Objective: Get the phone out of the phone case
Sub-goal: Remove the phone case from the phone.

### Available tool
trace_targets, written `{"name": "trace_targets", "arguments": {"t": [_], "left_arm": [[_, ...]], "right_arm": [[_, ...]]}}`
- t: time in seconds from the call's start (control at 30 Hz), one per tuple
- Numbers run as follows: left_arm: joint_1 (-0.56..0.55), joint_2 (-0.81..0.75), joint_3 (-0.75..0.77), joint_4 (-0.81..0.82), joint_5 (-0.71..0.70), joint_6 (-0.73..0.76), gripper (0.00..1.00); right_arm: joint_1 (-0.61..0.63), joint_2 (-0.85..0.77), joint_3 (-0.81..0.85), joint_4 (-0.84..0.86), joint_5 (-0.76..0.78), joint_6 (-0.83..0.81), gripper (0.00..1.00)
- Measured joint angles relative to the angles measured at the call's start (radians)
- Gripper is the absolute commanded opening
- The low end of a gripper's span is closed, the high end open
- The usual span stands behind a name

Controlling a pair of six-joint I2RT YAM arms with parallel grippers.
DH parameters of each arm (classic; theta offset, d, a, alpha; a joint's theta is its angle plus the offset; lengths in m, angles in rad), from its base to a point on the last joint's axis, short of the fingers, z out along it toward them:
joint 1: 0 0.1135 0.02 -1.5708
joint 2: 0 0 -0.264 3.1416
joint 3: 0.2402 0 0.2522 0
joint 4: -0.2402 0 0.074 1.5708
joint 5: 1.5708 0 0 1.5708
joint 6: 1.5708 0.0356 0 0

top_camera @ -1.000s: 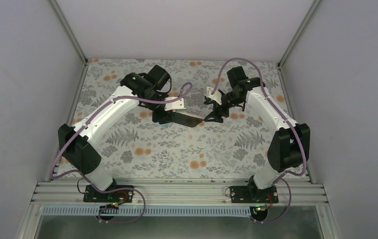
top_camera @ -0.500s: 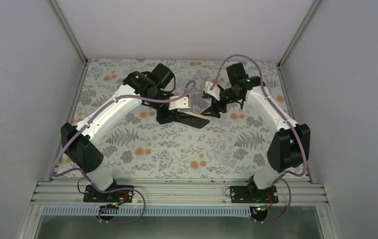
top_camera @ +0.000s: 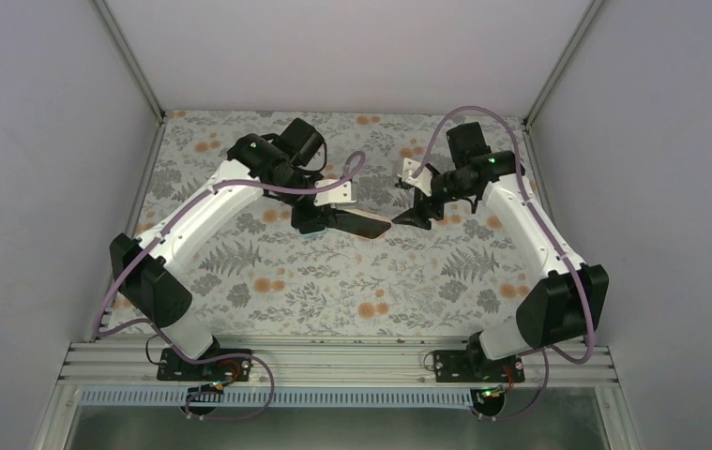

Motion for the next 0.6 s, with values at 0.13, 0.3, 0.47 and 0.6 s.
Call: {"name": "trace_targets", "arguments": {"t": [0.13, 0.3, 0.47, 0.6], "left_arm": [[0.000, 0.000, -0.002, 0.002, 0.000, 0.000, 0.02], [0.000, 0.000, -0.002, 0.002, 0.000, 0.000, 0.02], [0.000, 0.000, -0.002, 0.002, -0.001, 0.000, 0.02], [0.000, 0.000, -0.002, 0.002, -0.007, 0.000, 0.02]], "right_arm": [[0.000, -0.006, 0.000, -0.019, -0.016, -0.005, 0.89], [0.000, -0.006, 0.000, -0.030, -0.019, -0.007, 0.89], [0.000, -0.006, 0.000, -0.031, -0.023, -0.007, 0.89], [0.000, -0.005, 0.000, -0.031, -0.027, -0.008, 0.88]]}}
